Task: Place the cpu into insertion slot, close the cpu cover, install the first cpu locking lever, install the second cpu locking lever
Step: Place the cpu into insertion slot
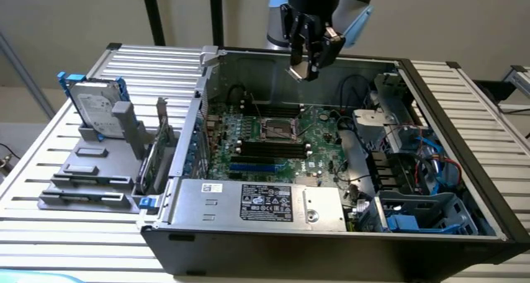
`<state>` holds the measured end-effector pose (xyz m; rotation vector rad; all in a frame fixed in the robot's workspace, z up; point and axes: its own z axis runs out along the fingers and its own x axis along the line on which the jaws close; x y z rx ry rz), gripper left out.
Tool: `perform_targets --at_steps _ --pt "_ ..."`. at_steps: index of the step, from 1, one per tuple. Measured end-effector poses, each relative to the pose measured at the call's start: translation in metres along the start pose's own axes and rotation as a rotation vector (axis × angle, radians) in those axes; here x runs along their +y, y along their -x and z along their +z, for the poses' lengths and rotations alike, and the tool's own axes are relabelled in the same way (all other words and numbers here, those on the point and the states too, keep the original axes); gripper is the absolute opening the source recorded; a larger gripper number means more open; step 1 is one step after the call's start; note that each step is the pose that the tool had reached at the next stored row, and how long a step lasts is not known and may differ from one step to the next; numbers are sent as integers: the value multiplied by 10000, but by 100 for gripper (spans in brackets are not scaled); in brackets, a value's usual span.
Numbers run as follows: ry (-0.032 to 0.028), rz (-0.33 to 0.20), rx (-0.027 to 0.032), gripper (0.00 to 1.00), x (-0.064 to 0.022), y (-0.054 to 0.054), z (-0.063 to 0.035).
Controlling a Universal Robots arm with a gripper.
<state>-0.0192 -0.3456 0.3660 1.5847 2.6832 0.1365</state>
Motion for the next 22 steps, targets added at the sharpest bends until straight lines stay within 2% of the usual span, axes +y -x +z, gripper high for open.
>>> perform_targets --at_steps 3,8,22 --pt "-10 464 -27 55 0 0 2" --pt "-83 1193 -43 55 -1 0 8" --pt "-375 3038 -33 55 -4 1 41"
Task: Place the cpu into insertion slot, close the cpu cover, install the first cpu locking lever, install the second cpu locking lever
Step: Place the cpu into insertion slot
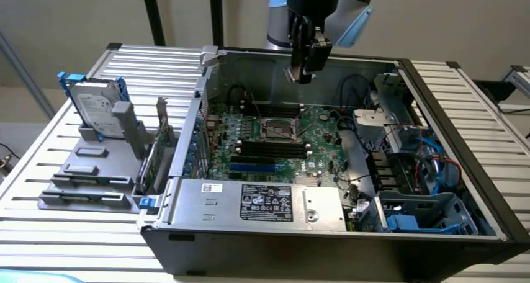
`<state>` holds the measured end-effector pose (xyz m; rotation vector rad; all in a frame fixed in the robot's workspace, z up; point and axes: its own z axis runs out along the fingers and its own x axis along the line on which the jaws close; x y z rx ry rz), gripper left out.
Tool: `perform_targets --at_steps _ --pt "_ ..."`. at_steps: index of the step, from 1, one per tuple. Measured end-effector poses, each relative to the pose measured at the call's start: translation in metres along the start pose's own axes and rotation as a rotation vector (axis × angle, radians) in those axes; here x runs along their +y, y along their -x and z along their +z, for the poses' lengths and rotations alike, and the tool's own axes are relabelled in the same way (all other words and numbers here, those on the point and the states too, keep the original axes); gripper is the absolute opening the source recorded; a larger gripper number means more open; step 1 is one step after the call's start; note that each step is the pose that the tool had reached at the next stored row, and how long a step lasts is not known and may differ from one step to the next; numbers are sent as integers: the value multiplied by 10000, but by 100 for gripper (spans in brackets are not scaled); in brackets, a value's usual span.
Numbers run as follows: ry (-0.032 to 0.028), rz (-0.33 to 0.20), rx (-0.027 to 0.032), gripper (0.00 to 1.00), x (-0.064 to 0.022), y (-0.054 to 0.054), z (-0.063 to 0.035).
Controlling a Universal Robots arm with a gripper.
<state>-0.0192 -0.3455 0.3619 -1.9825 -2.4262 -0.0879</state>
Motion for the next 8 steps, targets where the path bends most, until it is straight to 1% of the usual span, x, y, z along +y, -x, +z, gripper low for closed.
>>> perform_targets --at_steps 5,8 --pt "-102 617 -18 55 -1 1 29" --pt "-163 940 -41 55 -2 0 51"
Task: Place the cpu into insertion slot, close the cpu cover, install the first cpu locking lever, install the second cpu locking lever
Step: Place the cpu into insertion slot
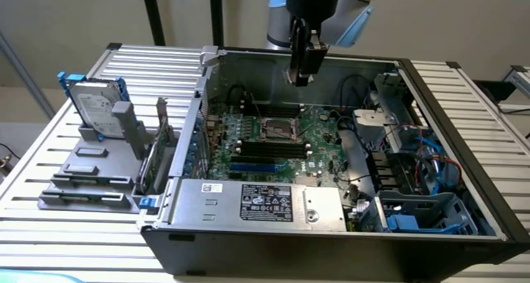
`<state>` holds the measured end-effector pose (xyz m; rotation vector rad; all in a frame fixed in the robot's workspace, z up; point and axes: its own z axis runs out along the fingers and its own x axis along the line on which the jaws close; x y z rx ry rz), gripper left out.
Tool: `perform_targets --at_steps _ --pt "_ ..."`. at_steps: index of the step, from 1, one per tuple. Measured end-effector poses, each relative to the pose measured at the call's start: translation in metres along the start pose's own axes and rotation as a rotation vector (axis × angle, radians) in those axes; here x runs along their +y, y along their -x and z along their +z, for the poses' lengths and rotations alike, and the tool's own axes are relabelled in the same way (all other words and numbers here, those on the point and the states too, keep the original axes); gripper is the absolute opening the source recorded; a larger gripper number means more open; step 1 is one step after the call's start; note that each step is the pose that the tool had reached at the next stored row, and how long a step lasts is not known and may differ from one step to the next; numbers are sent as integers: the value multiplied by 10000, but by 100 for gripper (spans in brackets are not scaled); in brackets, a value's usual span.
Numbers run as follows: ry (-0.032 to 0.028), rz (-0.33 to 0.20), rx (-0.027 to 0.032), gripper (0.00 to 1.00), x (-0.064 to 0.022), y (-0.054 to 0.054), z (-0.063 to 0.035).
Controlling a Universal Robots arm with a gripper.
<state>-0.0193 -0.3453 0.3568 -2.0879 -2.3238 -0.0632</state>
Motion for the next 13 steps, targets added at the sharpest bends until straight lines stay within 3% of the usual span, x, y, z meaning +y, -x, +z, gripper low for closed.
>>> perform_targets --at_steps 4,9,13 --pt "-47 368 -69 55 -5 -10 42" --pt "-38 716 -98 55 -47 -33 97" --pt "-37 841 -132 55 -127 -78 155"
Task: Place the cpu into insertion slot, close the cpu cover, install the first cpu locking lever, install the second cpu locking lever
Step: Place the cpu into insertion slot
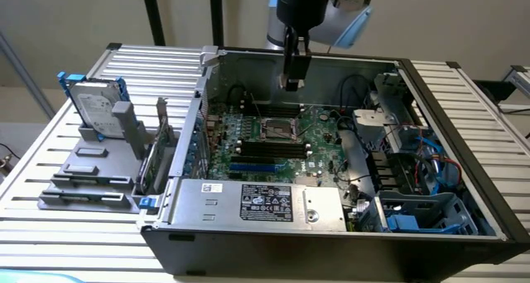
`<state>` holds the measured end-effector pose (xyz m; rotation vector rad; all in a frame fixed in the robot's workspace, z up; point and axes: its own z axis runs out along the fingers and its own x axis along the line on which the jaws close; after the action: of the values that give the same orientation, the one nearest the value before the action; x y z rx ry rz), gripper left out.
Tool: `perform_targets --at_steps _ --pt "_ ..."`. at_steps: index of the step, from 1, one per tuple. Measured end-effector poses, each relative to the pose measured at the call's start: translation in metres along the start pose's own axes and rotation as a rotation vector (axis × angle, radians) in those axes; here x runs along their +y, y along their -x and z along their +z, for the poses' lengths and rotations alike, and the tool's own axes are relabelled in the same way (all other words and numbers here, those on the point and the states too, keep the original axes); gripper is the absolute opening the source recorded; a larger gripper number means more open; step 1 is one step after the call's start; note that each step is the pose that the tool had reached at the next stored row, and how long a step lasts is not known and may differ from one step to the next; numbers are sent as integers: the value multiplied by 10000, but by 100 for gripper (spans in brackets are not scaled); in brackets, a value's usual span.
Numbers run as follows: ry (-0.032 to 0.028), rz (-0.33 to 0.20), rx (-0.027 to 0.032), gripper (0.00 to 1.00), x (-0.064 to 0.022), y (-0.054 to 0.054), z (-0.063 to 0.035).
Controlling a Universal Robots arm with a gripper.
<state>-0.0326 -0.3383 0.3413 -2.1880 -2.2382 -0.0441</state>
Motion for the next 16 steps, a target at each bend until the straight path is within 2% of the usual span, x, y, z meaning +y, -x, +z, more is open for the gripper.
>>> perform_targets --at_steps 4,16 --pt "2 45 -9 55 -68 -28 74" --pt "2 52 -10 55 -72 -43 291"
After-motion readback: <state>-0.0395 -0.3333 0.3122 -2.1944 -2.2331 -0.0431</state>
